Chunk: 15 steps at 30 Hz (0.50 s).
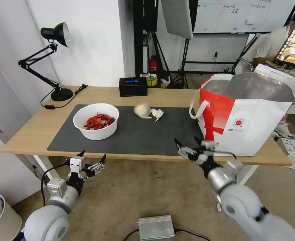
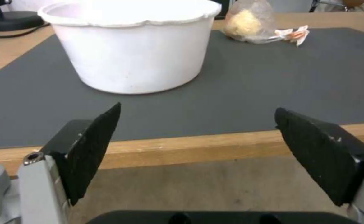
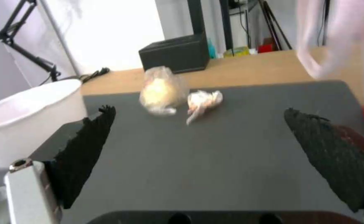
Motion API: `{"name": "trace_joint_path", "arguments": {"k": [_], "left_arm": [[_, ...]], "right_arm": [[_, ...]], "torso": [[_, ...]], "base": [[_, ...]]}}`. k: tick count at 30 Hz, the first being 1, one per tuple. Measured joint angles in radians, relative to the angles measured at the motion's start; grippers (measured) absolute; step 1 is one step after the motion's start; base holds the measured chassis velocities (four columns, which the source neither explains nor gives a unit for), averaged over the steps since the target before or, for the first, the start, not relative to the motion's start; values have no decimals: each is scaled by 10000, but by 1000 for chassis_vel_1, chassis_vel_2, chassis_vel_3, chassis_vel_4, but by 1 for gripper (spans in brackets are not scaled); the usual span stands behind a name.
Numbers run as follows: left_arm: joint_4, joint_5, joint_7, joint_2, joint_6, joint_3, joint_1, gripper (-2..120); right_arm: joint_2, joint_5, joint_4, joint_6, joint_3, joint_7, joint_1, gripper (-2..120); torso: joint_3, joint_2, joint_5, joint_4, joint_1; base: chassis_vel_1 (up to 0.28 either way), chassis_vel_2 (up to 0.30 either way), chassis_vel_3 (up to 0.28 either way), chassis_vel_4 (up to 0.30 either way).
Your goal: Pick up the trash from the table and place it into the takeout bag.
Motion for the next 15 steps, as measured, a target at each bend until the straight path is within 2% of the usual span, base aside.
{"name": "trace_joint_path", "arguments": {"k": [2, 7, 15], "left_arm": [[-27, 23, -5, -69, 2, -63, 87, 100], [-13, 70, -11, -144, 4, -104, 175, 100], [-54, 82, -20, -256, -24, -245, 303, 100]], "right_arm": [[212, 208, -602, -287, -580, 250, 975, 100], [553, 411, -1235, -963, -1200, 760, 1979, 100], [1397, 745, -2474, -1853, -2286, 2203, 3845, 100]], "torso": [[0, -1, -2, 1, -1], [-1, 0, -2, -1, -1], [-1, 0, 1, -1, -1]], "base": [[0, 0, 0, 0], [0, 0, 0, 0], [0, 0, 0, 0]]}}
